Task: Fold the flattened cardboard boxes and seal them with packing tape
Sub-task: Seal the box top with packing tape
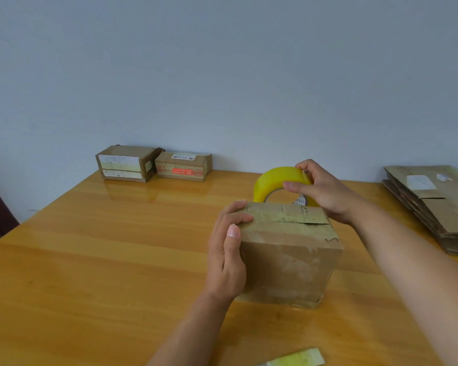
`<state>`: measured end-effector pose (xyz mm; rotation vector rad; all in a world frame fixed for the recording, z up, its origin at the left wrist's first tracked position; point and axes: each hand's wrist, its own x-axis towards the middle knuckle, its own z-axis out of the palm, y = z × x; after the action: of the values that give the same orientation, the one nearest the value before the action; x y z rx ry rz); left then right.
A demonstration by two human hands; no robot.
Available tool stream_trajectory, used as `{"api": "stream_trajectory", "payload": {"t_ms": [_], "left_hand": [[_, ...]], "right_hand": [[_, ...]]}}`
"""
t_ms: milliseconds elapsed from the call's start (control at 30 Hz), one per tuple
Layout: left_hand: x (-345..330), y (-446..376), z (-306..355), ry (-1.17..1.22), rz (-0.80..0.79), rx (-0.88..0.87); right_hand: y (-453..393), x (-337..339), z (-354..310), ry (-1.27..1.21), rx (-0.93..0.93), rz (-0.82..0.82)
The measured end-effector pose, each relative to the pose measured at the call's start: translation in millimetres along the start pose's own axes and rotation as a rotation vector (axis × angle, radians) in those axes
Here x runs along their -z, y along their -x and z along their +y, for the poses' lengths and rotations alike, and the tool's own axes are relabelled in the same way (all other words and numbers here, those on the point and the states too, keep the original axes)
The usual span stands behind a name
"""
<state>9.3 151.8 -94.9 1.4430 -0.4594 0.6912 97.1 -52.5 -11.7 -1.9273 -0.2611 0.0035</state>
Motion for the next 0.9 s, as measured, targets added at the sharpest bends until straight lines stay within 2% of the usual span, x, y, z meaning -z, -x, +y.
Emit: {"api": "stream_trajectory", "payload": {"t_ms": [233,700,733,833,900], "left_hand": [[0.4,0.2,3.3,0.008,0.001,-0.005],[0.2,0.9,1.7,0.018,0.016,0.029],[0.7,1.1,1.4,0.022,0.017,0.027],[1.1,0.7,0.9,0.016,0.013,0.014],[0.4,1.0,1.2,0.008,0.009,0.029]], "right_hand": [[-9.2,-10.4,-11.9,0.052,0.017,-0.042],[-13.5,-19.8,-22.6,0.1,0.112,0.001],[-11.3,-21.2,-24.6,0.064,0.122,0.02],[-11.2,-12.8,-48.1,-0.281,0.181,0.155],[-12.6,4.1,-74.6,-0.331,0.275,0.188]]}}
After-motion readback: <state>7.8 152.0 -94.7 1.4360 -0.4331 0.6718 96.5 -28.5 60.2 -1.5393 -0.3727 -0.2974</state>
